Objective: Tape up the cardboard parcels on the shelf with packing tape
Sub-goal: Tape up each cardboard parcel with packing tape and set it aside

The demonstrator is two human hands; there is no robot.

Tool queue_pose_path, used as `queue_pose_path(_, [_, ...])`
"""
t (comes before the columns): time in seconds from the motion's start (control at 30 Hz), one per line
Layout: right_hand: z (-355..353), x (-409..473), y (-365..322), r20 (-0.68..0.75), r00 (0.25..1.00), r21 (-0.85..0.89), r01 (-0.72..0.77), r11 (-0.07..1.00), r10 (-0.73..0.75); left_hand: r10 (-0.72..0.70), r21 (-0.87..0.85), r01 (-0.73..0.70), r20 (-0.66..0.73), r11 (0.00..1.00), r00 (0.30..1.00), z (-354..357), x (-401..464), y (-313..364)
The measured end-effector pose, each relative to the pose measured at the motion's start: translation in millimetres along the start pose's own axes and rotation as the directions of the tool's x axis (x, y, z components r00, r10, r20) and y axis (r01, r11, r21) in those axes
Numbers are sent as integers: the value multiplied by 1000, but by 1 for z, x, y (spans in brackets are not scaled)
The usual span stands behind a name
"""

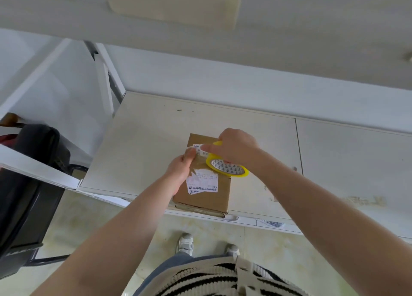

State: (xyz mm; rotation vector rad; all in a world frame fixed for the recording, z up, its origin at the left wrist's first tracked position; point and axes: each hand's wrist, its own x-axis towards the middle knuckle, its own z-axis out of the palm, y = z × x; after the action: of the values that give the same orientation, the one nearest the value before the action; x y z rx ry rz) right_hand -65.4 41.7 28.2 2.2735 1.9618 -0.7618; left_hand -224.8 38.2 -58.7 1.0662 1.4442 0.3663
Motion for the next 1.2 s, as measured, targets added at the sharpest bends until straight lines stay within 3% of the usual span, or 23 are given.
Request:
queue_pose_path(0.17, [-19, -6, 40, 23, 999, 63, 32, 998, -34, 15, -17, -17, -70, 1000, 997, -2, 7, -6])
queue_pose_path(0.37, [23, -6, 103, 126, 988, 147, -106, 983, 88, 41, 2, -41, -27, 999, 999, 5, 6, -6])
queue_pose_path(0.57, [54, 5, 117, 174, 979, 297, -152, 943, 104, 19, -31, -20, -31, 999, 999, 4, 4, -4])
queue_pose_path(0.87, [55, -1, 113, 172, 980, 350, -159, 923, 103, 15, -24, -15, 11, 1000, 1000, 8, 3, -2])
queue_pose_path(1.2, [-37, -12, 102, 89, 992, -34, -88, 996, 91, -165, -305, 199, 133, 931, 977, 59, -8, -1])
